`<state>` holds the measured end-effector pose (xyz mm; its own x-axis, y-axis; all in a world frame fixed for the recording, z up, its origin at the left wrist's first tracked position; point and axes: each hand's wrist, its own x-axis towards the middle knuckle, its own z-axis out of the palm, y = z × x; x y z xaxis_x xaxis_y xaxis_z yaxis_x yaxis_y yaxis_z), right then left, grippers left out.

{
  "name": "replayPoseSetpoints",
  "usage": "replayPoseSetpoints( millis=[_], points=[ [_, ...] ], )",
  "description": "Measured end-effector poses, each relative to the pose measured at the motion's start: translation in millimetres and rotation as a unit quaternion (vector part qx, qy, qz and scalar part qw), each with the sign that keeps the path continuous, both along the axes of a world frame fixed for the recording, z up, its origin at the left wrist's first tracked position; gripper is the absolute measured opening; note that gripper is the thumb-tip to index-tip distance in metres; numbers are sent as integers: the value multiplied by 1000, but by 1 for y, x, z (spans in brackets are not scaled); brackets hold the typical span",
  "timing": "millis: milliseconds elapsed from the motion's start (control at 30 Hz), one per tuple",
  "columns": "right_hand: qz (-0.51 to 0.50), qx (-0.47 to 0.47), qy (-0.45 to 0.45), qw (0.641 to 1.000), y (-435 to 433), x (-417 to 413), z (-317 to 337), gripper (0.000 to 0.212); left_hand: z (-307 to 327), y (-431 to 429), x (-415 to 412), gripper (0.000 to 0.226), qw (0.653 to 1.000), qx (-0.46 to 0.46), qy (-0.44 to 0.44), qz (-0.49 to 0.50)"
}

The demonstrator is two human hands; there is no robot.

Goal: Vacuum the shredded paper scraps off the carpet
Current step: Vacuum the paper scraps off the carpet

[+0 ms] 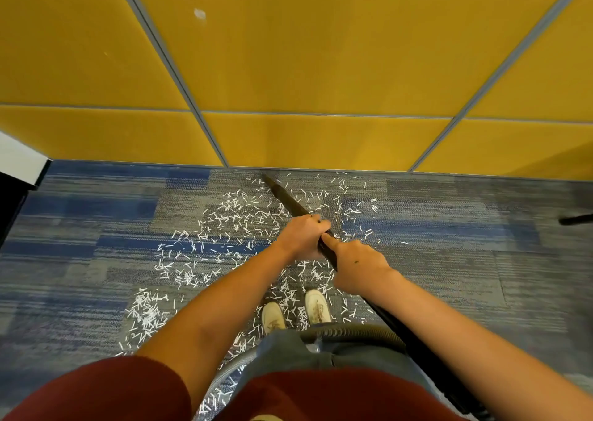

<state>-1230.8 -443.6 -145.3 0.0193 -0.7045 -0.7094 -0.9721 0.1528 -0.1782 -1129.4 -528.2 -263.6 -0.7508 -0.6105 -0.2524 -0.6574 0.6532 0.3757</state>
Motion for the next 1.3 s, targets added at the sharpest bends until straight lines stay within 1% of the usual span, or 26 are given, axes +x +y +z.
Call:
replayPoseSetpoints(
  millis=[167,333,467,633,733,833,967,1067,1300],
  points=[
    [32,0,-2,999,-7,15,3,65,3,1,20,36,1000,-10,19,17],
    [63,0,7,998,-17,24,13,62,5,-2,29,34,997,-2,36,64],
    [95,-18,13,995,-36,24,24,63,13,-9,31,21,986,5,106,128],
    [120,-42,10,992,-57,36,33,64,27,-25,49,27,975,-18,132,180],
    [139,-47,11,989,-67,49,36,64,30,-33,62,26,969,-4,131,209],
    [155,-33,14,987,-74,57,41,62,32,-33,69,26,964,27,134,229],
    [165,-13,23,986,-69,60,41,60,32,-24,68,28,964,67,130,224],
    [178,-6,13,984,-64,65,39,60,33,-19,74,32,966,69,117,221],
    [214,-10,-1,977,-61,84,35,66,35,-4,102,17,962,37,94,255]
  ],
)
